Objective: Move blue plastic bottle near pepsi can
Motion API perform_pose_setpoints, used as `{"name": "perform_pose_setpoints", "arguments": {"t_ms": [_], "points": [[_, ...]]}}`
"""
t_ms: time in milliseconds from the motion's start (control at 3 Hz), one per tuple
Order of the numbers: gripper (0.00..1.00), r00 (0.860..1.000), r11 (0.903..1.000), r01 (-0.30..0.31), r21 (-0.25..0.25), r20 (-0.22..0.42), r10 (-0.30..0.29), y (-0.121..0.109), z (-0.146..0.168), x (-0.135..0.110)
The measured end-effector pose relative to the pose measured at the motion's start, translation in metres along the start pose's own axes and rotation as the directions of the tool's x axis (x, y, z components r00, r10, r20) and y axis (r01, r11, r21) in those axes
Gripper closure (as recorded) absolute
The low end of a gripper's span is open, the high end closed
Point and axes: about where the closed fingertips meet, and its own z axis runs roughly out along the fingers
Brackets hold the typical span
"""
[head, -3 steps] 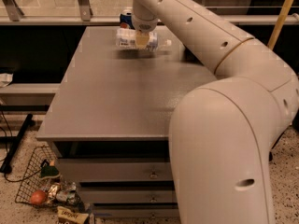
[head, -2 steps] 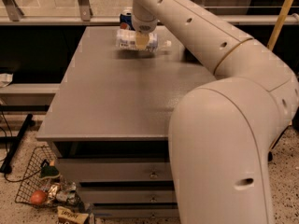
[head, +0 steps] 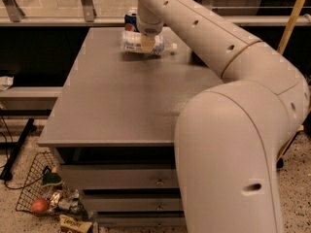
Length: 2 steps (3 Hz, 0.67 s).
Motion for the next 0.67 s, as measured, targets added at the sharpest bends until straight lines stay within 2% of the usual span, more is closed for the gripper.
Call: {"name": "perform_pose_setpoints", "arguments": {"t_ms": [333,667], "points": [[0.00,1.000,1.0000,-0.001,-0.002,0.010,0.001,0.001,0.001,0.000],[0.00,0.997,0.9986,-0.050,0.015,0.051,0.050,-0.008,-0.017,0.019]]}}
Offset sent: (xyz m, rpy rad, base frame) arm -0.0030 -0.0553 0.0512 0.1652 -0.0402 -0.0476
